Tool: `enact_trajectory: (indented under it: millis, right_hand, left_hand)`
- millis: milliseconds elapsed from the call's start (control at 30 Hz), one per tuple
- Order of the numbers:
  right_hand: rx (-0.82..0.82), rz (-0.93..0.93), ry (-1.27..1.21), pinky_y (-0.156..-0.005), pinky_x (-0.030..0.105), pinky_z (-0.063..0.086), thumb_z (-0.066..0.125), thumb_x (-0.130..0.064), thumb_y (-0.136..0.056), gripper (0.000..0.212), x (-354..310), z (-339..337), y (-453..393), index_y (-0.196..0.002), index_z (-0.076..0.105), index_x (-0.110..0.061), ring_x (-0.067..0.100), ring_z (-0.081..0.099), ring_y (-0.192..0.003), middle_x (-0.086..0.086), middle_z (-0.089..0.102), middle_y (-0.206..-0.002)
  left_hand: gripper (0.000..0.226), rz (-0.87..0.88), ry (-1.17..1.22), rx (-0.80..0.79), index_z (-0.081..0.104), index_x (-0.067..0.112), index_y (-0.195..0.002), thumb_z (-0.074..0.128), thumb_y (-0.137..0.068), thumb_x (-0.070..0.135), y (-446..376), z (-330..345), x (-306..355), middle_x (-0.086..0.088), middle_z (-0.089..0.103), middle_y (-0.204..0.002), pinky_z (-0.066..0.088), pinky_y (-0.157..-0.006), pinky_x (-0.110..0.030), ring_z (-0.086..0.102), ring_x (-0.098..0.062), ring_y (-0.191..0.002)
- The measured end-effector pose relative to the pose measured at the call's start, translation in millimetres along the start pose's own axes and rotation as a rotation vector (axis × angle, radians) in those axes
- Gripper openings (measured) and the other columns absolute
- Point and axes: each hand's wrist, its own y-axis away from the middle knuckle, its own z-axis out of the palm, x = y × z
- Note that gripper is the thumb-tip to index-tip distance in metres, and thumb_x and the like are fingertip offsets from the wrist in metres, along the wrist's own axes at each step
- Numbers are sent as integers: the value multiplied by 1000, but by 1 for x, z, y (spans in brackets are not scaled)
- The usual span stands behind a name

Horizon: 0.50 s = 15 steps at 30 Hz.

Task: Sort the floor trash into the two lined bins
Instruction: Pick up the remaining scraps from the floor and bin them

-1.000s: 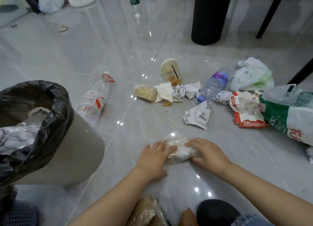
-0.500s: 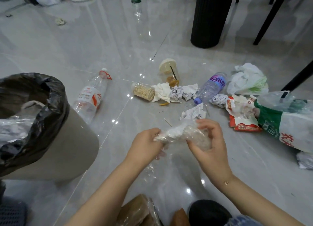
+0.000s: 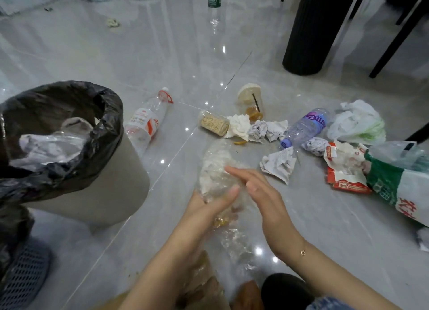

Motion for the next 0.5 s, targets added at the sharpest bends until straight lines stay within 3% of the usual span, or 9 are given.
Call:
enact_trajectory:
  millis: [67, 133, 200, 300, 400, 500]
  right_hand:
    - [-50, 32, -80, -104, 18, 37, 33, -42, -92, 51, -5, 8, 0, -125, 61, -16, 9, 51, -126, -7, 62, -126]
    - [-96, 105, -159, -108, 23, 35, 30, -49, -92, 54, -7, 18, 2, -124, 62, -19, 8, 50, -127, -6, 62, -129]
    - [-120, 147, -220, -112, 33, 31, 31, -54, -91, 55, -10, 24, 3, -121, 65, -25, 9, 49, -129, -6, 62, -129]
    - [-95, 95, -301, -112, 40, 32, 37, -63, -89, 57, -21, 28, -1, -115, 69, -24, 17, 51, -128, 1, 64, -126]
    - [-3, 43, -391, -109, 41, 39, 39, -40, -96, 44, -37, 38, -8, -107, 73, -14, 24, 57, -121, 11, 68, -118]
    - [12, 4, -368, -105, 38, 44, 45, -27, -94, 32, -50, 43, -11, -104, 74, -18, 23, 58, -119, 9, 68, -117]
  left_hand:
    - [50, 18, 119, 104, 59, 18, -128, 70, -85, 42, 5, -7, 2, -5, 70, -117, 54, -90, -40, 67, -21, -108]
    - [52, 58, 93, 244, 61, 17, -126, 69, -83, 44, 8, -16, 3, -4, 72, -112, 57, -80, -38, 69, -19, -103]
    - [43, 152, 45, 344, 65, 12, -119, 70, -83, 36, 12, -19, 8, -7, 74, -103, 56, -66, -29, 71, -20, -93]
    - [24, 275, 20, 456, 69, 14, -108, 70, -85, 21, 18, -22, 20, -3, 76, -92, 55, -59, -24, 73, -16, -83]
    - [25, 395, -69, 523, 68, 17, -109, 72, -84, 15, 27, -33, 36, 1, 76, -89, 57, -69, -31, 72, -13, -81]
    - [33, 502, -143, 547, 64, 20, -117, 70, -85, 15, 39, -39, 53, 4, 74, -98, 56, -79, -35, 71, -11, -89]
